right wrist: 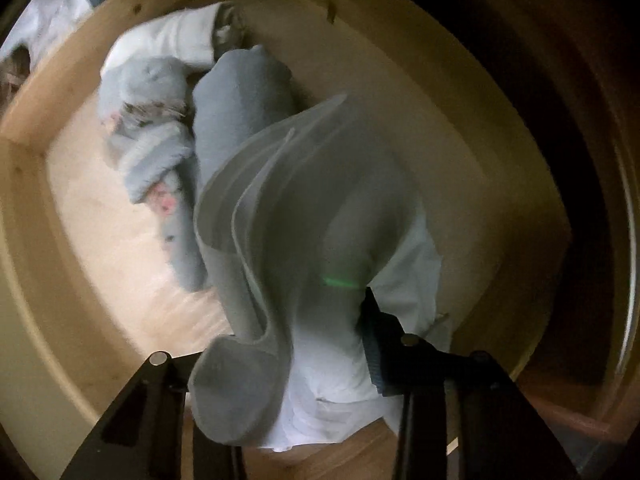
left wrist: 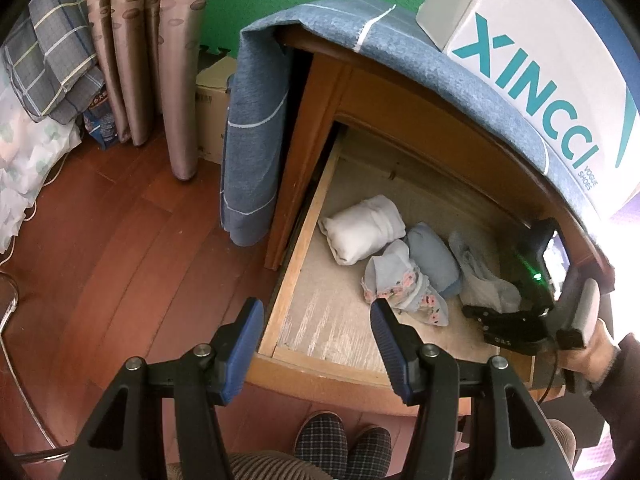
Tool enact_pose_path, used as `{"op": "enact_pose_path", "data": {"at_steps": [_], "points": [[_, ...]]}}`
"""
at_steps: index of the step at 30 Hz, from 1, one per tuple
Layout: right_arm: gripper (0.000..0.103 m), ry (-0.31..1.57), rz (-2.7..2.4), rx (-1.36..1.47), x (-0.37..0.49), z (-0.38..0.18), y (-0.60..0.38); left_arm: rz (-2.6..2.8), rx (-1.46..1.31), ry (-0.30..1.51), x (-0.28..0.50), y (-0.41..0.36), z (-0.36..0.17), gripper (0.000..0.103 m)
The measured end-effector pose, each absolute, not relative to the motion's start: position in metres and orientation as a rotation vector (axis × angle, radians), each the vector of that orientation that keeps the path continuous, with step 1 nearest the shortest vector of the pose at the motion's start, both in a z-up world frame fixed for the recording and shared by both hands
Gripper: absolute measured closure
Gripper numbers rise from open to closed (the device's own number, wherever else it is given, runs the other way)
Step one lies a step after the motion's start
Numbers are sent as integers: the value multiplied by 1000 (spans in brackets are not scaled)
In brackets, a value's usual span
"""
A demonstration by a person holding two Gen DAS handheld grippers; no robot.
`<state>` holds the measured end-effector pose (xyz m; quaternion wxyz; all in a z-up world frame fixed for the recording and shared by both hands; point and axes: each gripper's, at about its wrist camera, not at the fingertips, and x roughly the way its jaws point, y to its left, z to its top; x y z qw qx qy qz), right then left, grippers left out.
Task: Take underwear out of drawer
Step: 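Grasp the white bra in the drawer with the right tool, then lift the white bra with the right tool while the left tool lowers into the drawer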
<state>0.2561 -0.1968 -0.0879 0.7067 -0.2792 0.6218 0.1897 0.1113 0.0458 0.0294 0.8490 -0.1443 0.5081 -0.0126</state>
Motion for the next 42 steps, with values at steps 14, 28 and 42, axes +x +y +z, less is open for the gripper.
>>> {"op": "enact_pose_path", "data": {"at_steps": [14,28,42], "points": [[79,1547,311,-120,240,-47,-234,-45,-268,1076,109,38,31,46],[82,1341,185,270,183,-12,-283,-344,47,1230,134,-26,19,46],[81,1265,128,377,173,-11,-304,-517,406,1328,181,-66,-20,46]]}}
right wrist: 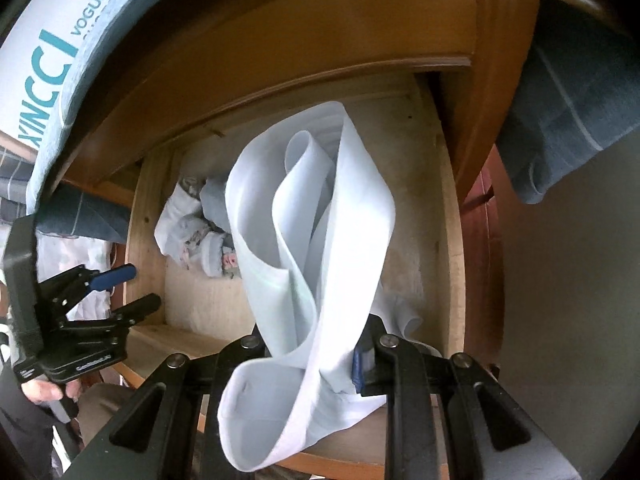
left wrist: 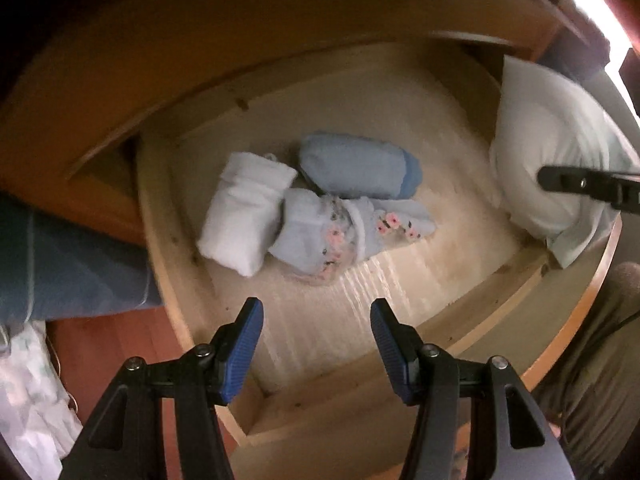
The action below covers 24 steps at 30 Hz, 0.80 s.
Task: Take underwear out of drawer
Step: 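Lift the white bra with the right tool while the left tool lowers into the drawer, then grasp the pink-floral light blue sock bundle with the left tool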
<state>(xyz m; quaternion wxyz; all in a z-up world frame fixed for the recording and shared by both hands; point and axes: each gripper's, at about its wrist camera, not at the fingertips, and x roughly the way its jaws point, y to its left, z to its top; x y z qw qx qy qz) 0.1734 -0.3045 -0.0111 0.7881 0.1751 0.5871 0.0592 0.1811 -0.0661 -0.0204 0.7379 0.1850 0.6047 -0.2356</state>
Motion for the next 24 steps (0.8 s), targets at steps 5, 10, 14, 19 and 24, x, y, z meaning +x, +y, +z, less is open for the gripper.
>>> {"op": "enact_pose_path", "data": {"at_steps": [5,10,14,19,24], "points": [[81,1260,130,368,171,-6,-307,-588,512,1361,186,-75,-35,46],[80,1256,129,395,170,-7,-312,-627,579,1378,195,-83,-47,46],[80,1262,133,404,169,-7,-316,-647,590,1382,203,-89,-51,46],[80,1268,142,404,170,-8,-317,-662,642,1382,209,-101,-60,46],[79,1266,144,417,170,-8,-322,-650,614,1404,223,-113,-69,46]]}}
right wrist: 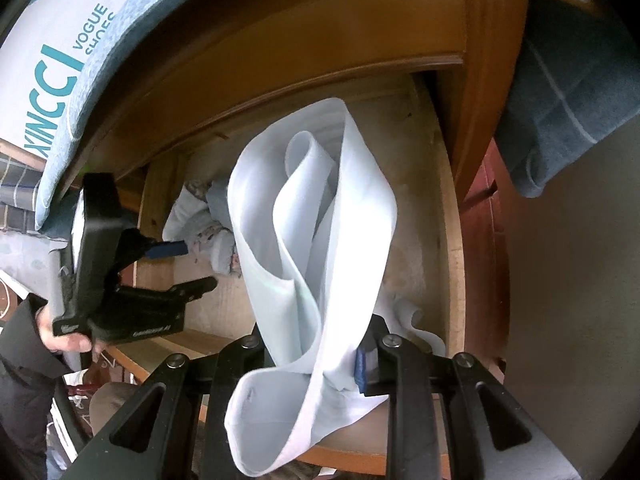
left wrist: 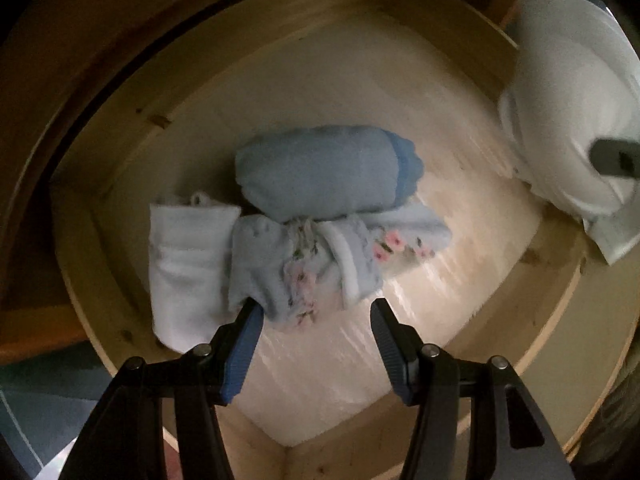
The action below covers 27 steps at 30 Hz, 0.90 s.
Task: Take underwear out of drawer
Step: 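Grasp the pink-floral light blue sock bundle with the left tool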
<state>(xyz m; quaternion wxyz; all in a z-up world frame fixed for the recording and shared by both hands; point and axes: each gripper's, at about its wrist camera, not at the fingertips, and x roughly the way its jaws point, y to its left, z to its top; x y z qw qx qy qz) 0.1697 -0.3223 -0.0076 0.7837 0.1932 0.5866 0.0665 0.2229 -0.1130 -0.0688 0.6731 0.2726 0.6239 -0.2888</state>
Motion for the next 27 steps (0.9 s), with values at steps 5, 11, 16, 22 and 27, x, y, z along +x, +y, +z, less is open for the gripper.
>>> {"op": "enact_pose_path", "data": {"at_steps": [5,11,16,22,27], "points": [[79,1261,147,427,170,-8,-327,-621,677,1413,228,-127,-80,47],[78,1265,155,431,170,-9,-329,-586,725,1439,226,-140,-90,80],[78,1258,148,432,167,-8,-330,-530,690,1456,227,-134,-83,88],[78,1252,143,420,164,-5,-328,-499,560,1495,230,-112,-66,89],[78,1251,143,423,164,-4,-327,-491,439,1513,227,-96,-50,90]]}}
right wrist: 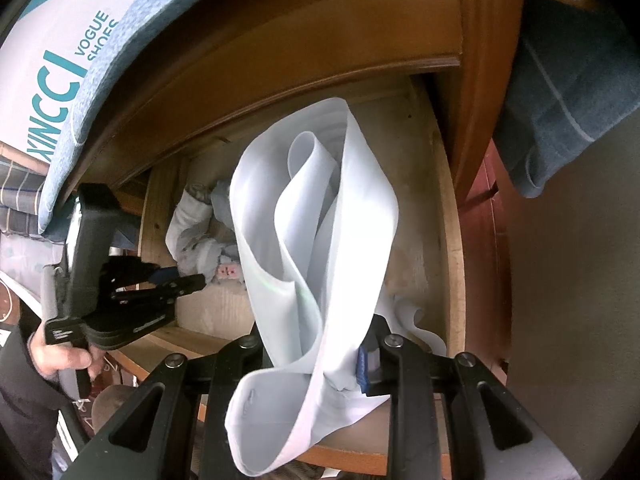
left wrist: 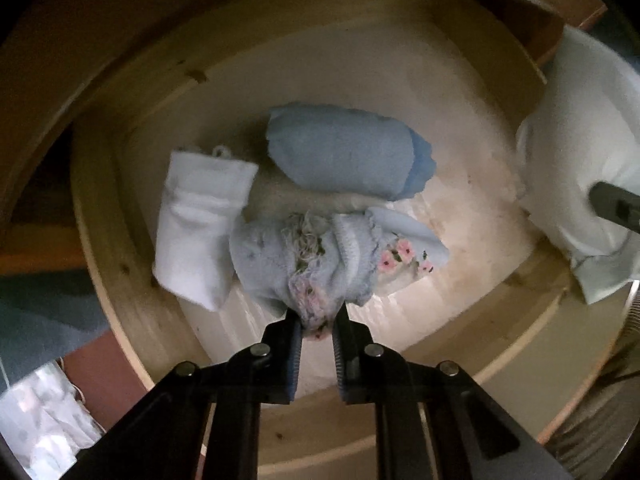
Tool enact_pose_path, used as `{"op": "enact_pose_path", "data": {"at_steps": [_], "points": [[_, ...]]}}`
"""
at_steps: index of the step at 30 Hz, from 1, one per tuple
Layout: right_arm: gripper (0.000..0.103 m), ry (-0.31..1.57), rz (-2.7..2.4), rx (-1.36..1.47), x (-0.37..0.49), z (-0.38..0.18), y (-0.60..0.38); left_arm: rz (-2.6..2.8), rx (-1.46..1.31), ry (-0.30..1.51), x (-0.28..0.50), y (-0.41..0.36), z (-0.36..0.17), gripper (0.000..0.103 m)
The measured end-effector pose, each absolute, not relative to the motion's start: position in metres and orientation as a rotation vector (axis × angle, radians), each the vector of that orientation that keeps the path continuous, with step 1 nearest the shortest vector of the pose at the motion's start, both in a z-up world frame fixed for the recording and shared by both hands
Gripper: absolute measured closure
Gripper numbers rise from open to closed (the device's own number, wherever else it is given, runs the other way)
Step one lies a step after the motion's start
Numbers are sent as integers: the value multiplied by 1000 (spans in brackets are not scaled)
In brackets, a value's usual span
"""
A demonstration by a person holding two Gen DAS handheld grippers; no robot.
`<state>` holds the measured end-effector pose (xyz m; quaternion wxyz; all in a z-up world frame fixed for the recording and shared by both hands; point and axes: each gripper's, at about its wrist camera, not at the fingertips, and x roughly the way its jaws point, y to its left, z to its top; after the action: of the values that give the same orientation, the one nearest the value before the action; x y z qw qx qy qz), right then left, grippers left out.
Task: Take underwear out of drawer
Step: 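Grasp the pink-floral light blue sock bundle with the left tool, then carry the floral sock bundle up toward the white box with the left tool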
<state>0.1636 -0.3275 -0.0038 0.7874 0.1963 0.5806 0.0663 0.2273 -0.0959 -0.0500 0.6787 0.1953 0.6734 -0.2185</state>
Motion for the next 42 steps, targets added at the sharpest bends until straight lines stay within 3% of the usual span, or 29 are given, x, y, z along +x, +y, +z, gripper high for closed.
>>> {"op": "enact_pose_path", "data": {"at_steps": [14,26,42], "points": [[78,1239,145,397,159,-1,-322,-457,275,1449,187,-45,-12,90],[78,1239,139,362,158,0,-309,-415,176,1321,141,-47,46,90],[78,1243,139,338,161,-1,-298,-444,65,1100,117,-20,181,90]]}}
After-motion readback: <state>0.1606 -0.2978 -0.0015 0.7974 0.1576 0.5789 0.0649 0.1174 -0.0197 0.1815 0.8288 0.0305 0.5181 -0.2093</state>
